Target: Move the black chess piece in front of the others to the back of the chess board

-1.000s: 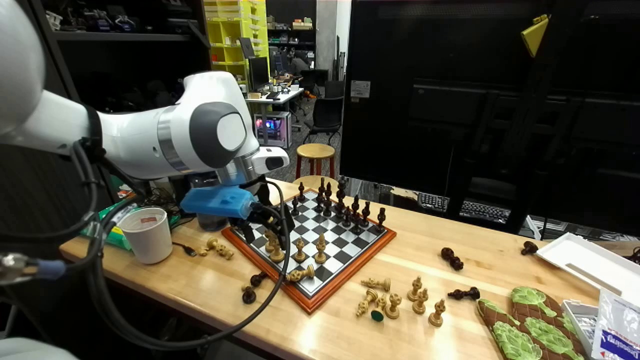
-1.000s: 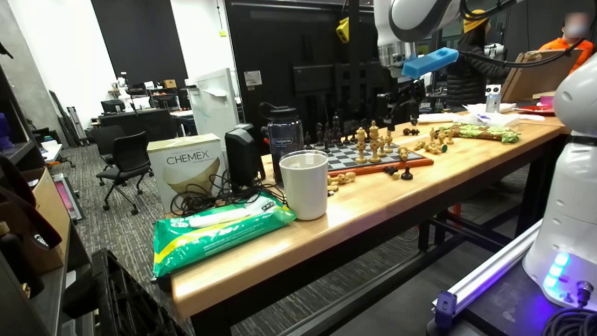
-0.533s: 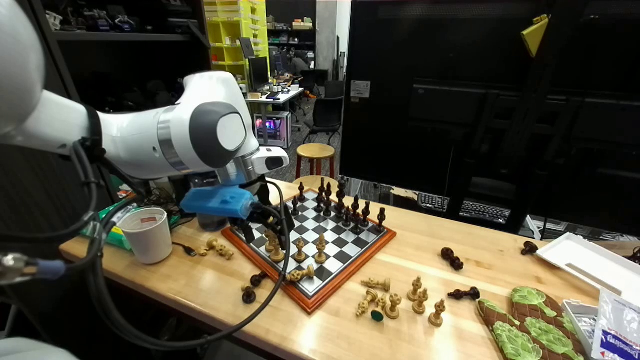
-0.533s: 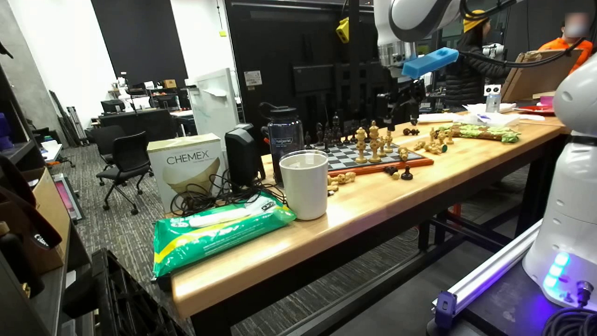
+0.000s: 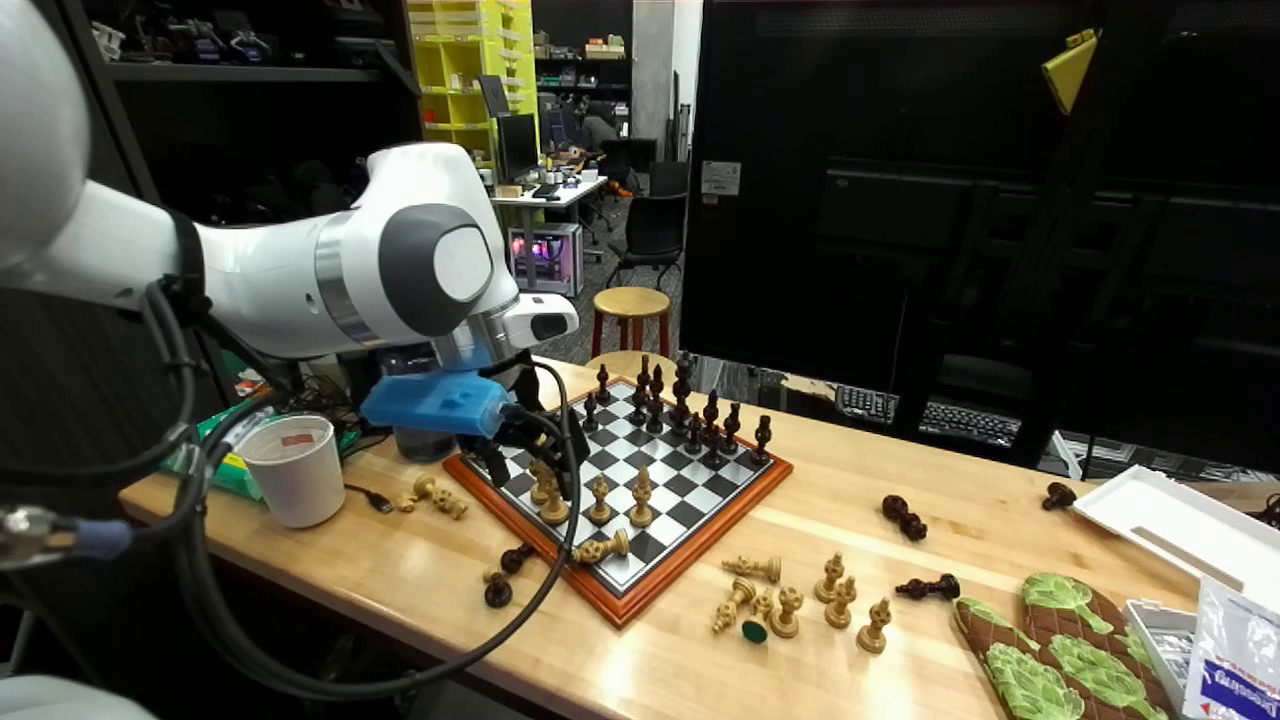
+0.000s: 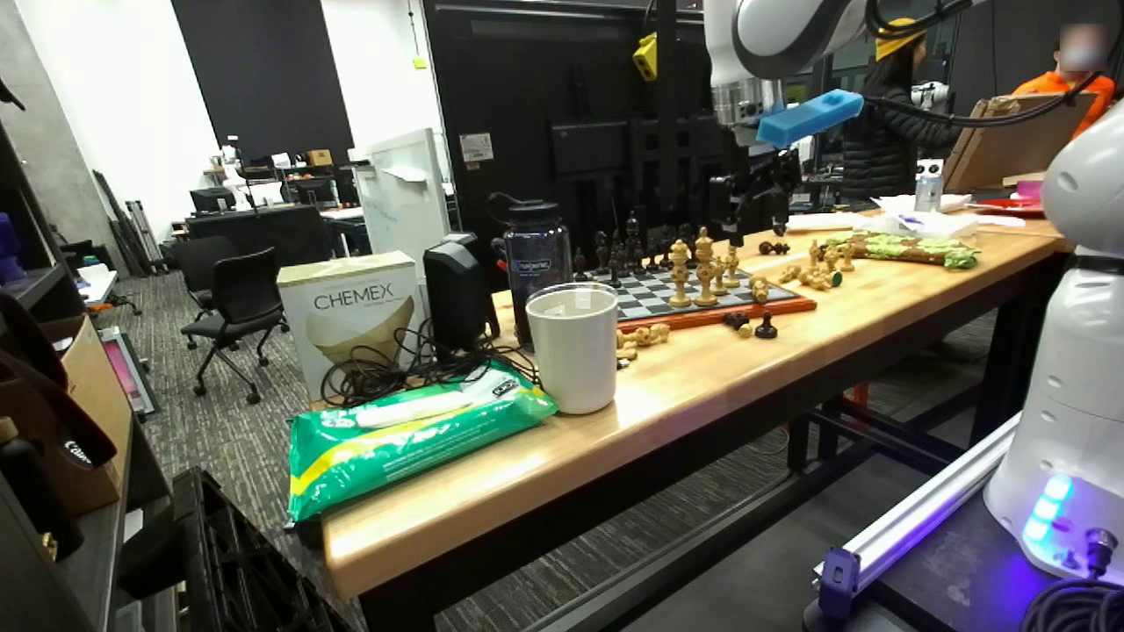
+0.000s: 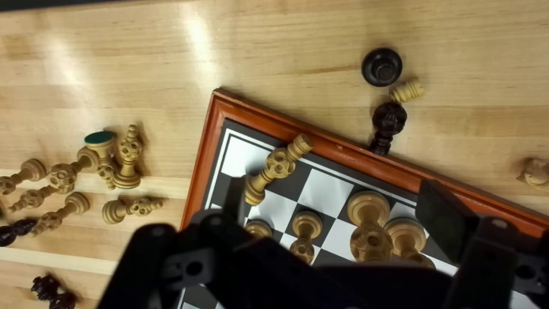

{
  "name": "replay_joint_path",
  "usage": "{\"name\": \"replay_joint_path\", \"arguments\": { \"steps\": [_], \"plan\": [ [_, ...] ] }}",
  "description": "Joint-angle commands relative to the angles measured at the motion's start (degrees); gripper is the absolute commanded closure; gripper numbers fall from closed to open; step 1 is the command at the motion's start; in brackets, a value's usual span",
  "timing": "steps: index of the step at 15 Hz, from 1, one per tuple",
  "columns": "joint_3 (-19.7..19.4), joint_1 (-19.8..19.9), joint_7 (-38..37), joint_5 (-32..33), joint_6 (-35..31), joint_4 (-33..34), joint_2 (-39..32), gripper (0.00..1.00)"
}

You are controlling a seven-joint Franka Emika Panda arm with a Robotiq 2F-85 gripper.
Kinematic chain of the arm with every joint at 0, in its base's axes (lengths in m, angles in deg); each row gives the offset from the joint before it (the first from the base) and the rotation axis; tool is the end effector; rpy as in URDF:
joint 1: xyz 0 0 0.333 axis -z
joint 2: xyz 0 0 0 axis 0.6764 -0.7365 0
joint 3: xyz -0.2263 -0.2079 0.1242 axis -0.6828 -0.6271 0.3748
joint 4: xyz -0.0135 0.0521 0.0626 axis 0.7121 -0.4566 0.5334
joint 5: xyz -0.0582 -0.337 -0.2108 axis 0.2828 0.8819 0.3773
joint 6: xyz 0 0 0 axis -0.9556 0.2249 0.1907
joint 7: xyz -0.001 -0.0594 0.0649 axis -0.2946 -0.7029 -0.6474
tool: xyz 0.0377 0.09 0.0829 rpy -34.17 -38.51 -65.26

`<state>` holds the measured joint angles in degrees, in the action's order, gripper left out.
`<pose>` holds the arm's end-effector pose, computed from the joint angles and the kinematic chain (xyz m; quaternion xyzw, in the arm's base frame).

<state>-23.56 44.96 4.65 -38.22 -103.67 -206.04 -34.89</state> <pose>0.3606 0.0446 0.4029 0.9921 -0.0349 0.0362 0.1152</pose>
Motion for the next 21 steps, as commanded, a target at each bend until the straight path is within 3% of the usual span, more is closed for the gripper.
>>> {"name": "replay_joint_path", "arguments": {
  "steps": [1,12,13,21],
  "plan": [
    [-0.86,-0.92,-0.44,0.54,0.21,0.11,-0.1,0.0],
    [-5.7,1.71,3.35,3.12,0.6,7.81,-3.61,0.0],
    [-5.51,0.76,2.34,1.9,0.25,5.45,-1.96,0.0],
    [-5.74,0.71,2.29,1.98,0.25,5.76,-2.61,0.0]
  ]
}}
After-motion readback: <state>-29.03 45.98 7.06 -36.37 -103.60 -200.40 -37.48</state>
